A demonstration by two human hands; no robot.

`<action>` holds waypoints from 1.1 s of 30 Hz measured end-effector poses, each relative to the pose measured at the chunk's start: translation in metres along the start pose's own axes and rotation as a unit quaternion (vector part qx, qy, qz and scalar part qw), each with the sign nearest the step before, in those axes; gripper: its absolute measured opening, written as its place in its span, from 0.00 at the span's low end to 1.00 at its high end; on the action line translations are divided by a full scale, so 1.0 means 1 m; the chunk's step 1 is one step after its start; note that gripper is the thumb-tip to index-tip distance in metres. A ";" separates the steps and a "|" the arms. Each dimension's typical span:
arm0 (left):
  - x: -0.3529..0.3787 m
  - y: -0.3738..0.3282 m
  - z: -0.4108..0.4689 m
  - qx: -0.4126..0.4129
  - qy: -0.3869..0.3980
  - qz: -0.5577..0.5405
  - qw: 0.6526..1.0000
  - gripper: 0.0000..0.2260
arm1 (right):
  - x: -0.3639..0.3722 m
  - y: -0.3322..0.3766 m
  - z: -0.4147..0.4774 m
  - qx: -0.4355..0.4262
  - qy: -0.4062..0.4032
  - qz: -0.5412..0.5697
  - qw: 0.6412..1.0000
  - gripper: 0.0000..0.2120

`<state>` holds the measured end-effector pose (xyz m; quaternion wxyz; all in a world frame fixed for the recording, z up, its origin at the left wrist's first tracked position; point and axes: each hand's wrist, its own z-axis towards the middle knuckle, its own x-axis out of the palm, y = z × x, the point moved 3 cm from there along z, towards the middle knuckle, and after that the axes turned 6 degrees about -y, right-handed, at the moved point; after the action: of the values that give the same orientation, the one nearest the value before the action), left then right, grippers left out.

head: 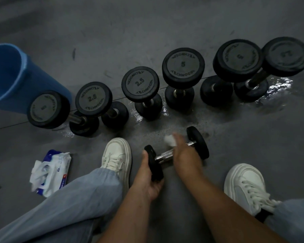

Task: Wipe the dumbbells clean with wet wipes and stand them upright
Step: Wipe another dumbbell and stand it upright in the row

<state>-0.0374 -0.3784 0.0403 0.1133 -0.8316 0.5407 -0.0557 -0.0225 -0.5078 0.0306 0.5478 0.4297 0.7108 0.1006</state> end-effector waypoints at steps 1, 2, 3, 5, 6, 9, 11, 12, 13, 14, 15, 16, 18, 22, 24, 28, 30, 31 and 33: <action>-0.001 0.000 0.001 0.000 -0.005 0.000 1.000 0.25 | -0.008 -0.009 0.004 0.037 -0.033 0.003 0.999 0.17; -0.001 0.001 -0.001 -0.001 -0.011 -0.003 1.000 0.25 | -0.008 -0.021 0.004 0.089 -0.035 0.031 0.995 0.14; -0.002 0.003 -0.001 -0.002 -0.013 -0.005 1.000 0.24 | -0.006 -0.023 -0.001 0.096 -0.004 0.046 0.994 0.11; -0.003 0.007 -0.004 0.003 -0.007 -0.003 1.000 0.25 | 0.005 -0.011 -0.013 0.025 0.063 -0.007 0.998 0.12; -0.003 0.011 -0.005 0.009 0.002 -0.004 1.000 0.25 | 0.010 -0.002 -0.017 -0.028 0.098 -0.021 0.995 0.12; -0.009 0.019 -0.006 0.002 0.009 0.004 1.000 0.26 | 0.002 -0.001 -0.012 -0.049 0.035 -0.036 0.998 0.13; -0.014 0.024 -0.002 -0.008 -0.005 0.004 1.000 0.27 | -0.009 -0.017 -0.007 0.037 -0.008 0.004 0.999 0.13; -0.015 0.026 -0.002 -0.017 -0.009 0.002 1.000 0.29 | -0.011 -0.024 -0.009 0.057 -0.022 -0.009 0.998 0.12; -0.015 0.029 -0.003 -0.027 -0.007 -0.001 1.000 0.31 | -0.008 -0.030 -0.013 0.079 0.003 -0.023 0.997 0.12; -0.014 0.032 -0.004 -0.035 0.003 -0.008 0.999 0.34 | -0.003 -0.021 -0.023 0.058 0.040 -0.036 0.997 0.14; -0.012 0.034 -0.005 -0.040 0.016 -0.017 0.999 0.35 | 0.002 -0.012 -0.032 0.019 0.070 -0.051 0.996 0.15; -0.010 0.035 -0.006 -0.046 0.029 -0.026 0.998 0.36 | 0.012 -0.004 -0.038 -0.040 0.099 -0.055 0.993 0.14; -0.011 0.036 -0.001 -0.051 0.046 -0.047 0.997 0.36 | 0.014 0.002 -0.037 -0.027 0.072 -0.028 0.997 0.14; -0.015 0.034 0.017 -0.056 0.012 -0.025 0.998 0.35 | -0.010 -0.036 -0.020 0.085 -0.001 -0.016 0.996 0.15; -0.014 0.037 0.022 -0.064 0.011 -0.009 0.998 0.34 | -0.008 -0.033 -0.030 0.053 0.055 -0.065 0.995 0.14; -0.013 0.041 0.029 -0.091 0.036 0.011 0.995 0.37 | 0.001 -0.006 -0.043 -0.044 0.100 -0.040 0.993 0.16; -0.015 0.041 0.034 -0.082 0.027 0.026 0.996 0.33 | -0.004 -0.022 -0.034 0.020 0.033 -0.019 0.999 0.16; -0.015 0.040 0.036 -0.073 0.018 0.039 0.996 0.30 | -0.008 -0.031 -0.031 0.060 0.012 -0.022 0.998 0.15; -0.013 0.042 0.032 -0.065 0.000 0.037 0.997 0.27 | -0.008 -0.038 -0.032 0.071 0.044 -0.054 0.995 0.13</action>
<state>-0.0725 -0.3790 -0.0010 0.0612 -0.8168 0.5735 -0.0162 -0.0692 -0.5260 0.0247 0.4886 0.4237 0.7617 0.0384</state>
